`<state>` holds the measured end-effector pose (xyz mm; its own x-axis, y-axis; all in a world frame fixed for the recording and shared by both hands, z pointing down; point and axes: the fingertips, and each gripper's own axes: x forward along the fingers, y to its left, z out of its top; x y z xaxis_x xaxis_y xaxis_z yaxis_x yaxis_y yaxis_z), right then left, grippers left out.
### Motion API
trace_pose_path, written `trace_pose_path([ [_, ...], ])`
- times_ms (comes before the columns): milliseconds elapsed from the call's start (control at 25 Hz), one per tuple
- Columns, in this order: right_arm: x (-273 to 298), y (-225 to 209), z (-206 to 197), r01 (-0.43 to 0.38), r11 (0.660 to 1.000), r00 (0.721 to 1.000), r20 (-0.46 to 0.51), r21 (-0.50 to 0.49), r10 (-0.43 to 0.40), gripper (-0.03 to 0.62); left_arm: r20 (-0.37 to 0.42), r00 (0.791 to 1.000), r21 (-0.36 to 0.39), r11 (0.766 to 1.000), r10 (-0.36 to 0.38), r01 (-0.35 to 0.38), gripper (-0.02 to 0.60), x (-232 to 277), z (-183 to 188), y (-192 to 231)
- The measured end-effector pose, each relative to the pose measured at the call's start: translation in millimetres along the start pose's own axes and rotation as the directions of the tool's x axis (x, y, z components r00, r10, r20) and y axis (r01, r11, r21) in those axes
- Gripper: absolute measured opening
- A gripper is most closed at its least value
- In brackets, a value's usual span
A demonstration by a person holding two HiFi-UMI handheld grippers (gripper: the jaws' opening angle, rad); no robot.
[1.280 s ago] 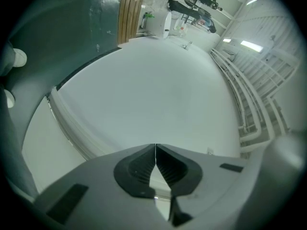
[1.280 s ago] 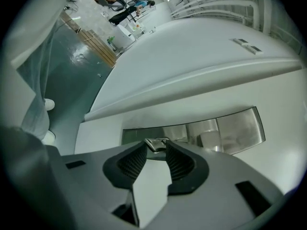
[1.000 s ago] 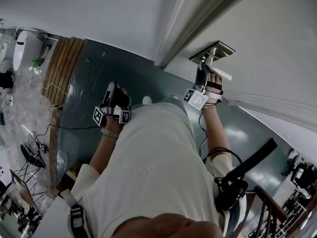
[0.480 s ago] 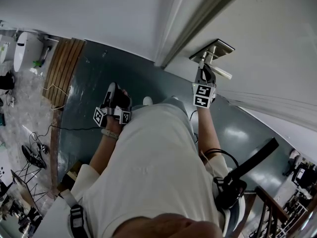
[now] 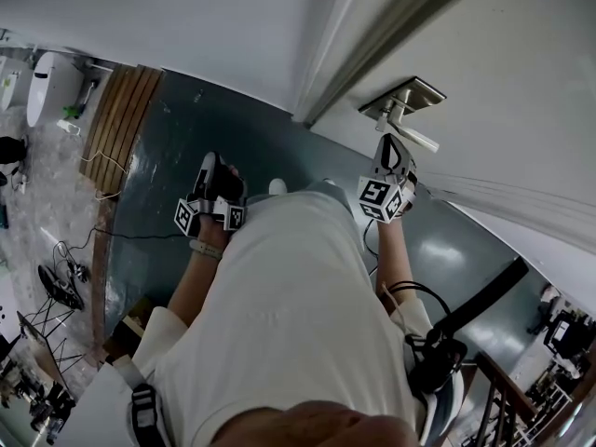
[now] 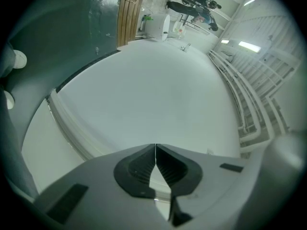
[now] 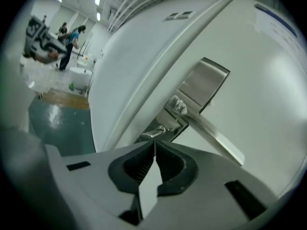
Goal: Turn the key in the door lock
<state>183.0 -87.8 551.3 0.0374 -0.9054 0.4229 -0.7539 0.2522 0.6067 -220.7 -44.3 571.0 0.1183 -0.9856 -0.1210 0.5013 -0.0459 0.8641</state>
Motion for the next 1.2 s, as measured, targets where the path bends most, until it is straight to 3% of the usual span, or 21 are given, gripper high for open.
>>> trace_pose_path([
  [40,-6,1,4,-0.05,0.992,0.998,0.038,0.119,0.046,0.015,0.0,1.0,-0.001,1.0,0.0,0.0,0.008,0,-1,0],
  [80,-10,2,7,-0.118,0.944,0.992,0.085,0.308,0.097,0.015,-0.002,1.0,-0.002,1.0,0.001,-0.001,0.008,0,-1,0],
  [120,-12,1,8,-0.187,0.827,0.981,0.137,0.531,0.134,0.015,-0.004,1.0,-0.003,1.0,0.003,-0.003,0.008,1,-1,-1],
  [160,-11,-2,7,-0.24,0.637,0.971,0.188,0.733,0.149,0.015,-0.008,1.0,-0.002,1.0,0.005,-0.005,0.008,2,-1,-1],
  [200,-9,-5,6,-0.271,0.41,0.962,0.231,0.871,0.147,0.016,-0.012,1.0,0.0,1.0,0.007,-0.007,0.008,2,-2,-1],
  [240,-5,-7,6,-0.292,0.201,0.954,0.268,0.935,0.137,0.019,-0.016,1.0,0.001,1.0,0.01,-0.01,0.008,3,-2,-1],
  [280,-1,-9,9,-0.309,0.052,0.945,0.3,0.95,0.129,0.036,-0.017,1.0,0.001,1.0,0.013,-0.013,0.008,3,-3,-1],
  [320,3,-9,14,-0.322,-0.032,0.938,0.324,0.946,0.127,0.062,-0.017,1.0,0.0,1.0,0.016,-0.016,0.008,4,-5,-2],
  [600,31,-11,6,-0.242,-0.263,0.95,0.283,0.934,0.131,0.066,-0.011,1.0,0.005,1.0,0.02,-0.02,0.008,4,-7,-4],
  [640,34,-9,7,-0.234,-0.27,0.948,0.281,0.934,0.148,0.066,-0.008,1.0,0.005,1.0,0.02,-0.02,0.008,4,-6,-3],
  [760,36,-9,8,-0.2,-0.247,0.958,0.242,0.948,0.153,0.051,-0.003,1.0,0.005,1.0,0.017,-0.017,0.008,4,-5,-2],
  [840,35,-10,7,-0.206,-0.293,0.959,0.252,0.934,0.13,0.049,0.009,1.0,0.006,1.0,0.016,-0.016,0.008,2,-2,-2],
  [1080,35,-6,2,-0.261,-0.541,0.935,0.348,0.8,0.064,0.049,0.026,0.999,0.023,0.999,0.025,-0.026,0.008,0,6,0],
  [1120,36,-7,0,-0.275,-0.603,0.929,0.37,0.749,0.035,0.049,0.025,0.999,0.028,0.999,0.028,-0.029,0.008,1,4,0],
  [1200,37,-7,-5,-0.326,-0.76,0.9,0.431,0.562,-0.067,0.047,0.025,0.999,0.037,0.999,0.033,-0.034,0.008,1,2,-2],
])
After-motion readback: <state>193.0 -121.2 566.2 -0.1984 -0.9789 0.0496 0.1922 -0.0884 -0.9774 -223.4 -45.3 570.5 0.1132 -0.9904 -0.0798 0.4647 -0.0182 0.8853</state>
